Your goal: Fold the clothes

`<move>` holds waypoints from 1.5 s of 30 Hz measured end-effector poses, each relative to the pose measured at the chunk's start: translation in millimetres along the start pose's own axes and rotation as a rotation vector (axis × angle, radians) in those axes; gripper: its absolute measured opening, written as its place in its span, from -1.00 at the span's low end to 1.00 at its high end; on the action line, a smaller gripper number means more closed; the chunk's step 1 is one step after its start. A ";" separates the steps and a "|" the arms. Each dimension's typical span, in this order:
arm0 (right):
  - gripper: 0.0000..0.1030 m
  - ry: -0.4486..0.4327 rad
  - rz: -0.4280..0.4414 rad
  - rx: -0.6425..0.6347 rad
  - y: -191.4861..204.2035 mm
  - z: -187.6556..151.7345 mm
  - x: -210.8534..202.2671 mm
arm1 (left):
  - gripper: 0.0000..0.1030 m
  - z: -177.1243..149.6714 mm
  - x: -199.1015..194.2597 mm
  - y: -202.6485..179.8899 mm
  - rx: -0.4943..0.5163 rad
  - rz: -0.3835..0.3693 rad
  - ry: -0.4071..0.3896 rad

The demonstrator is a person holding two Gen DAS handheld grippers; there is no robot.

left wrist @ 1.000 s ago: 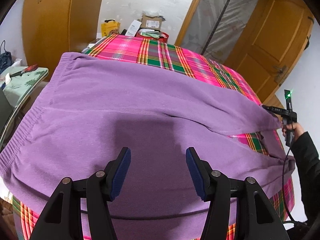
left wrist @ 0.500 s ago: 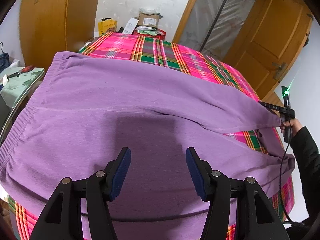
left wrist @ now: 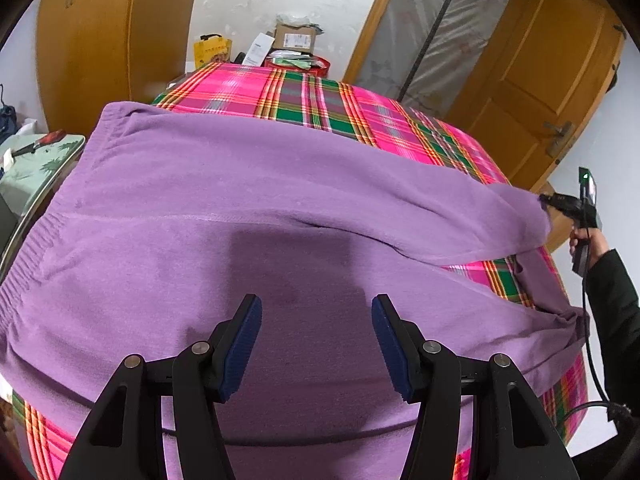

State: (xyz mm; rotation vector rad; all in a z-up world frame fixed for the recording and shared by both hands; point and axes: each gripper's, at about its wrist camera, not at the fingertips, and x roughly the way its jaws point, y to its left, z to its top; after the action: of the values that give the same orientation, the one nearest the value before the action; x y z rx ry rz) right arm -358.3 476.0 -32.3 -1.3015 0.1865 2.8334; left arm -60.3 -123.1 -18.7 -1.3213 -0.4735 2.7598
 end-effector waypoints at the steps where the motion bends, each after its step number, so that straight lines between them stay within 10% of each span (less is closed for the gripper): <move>1: -0.77 0.035 0.013 0.015 -3.3 -2.3 5.2 | 0.15 -0.1 0.7 -0.6 0.001 -0.003 0.002; 12: -0.12 0.023 0.251 0.480 -69.7 -69.5 -19.3 | 0.15 -1.9 -6.0 -2.5 0.011 -0.027 -0.011; 24: -0.05 0.163 0.524 0.785 -76.4 -109.8 33.0 | 0.15 -0.1 -9.1 -14.8 0.039 -0.033 -0.017; 29: -0.86 0.042 0.483 0.766 -75.8 -102.8 14.0 | 0.15 0.0 -9.0 -15.9 0.034 -0.019 -0.015; 37: -0.88 -0.086 0.377 0.681 -76.2 -103.2 -47.8 | 0.15 -0.7 -4.9 -17.7 0.040 -0.033 -0.008; 40: -0.67 0.064 0.254 0.611 -75.0 -106.1 -34.5 | 0.15 -2.2 -4.0 -19.4 0.043 -0.043 -0.005; 42: -0.30 0.051 0.166 0.608 -81.4 -112.5 -41.3 | 0.15 -2.9 -5.1 -19.1 0.041 -0.048 -0.008; 45: -0.26 -0.056 0.064 0.578 -82.0 -108.9 -65.8 | 0.15 -2.6 -5.6 -15.6 0.038 -0.046 -0.009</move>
State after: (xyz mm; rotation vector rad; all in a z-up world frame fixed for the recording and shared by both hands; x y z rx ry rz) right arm -227.7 546.9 -61.1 -1.0920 0.9708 2.5522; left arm -56.1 -108.6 -11.4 -1.2737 -0.4446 2.7246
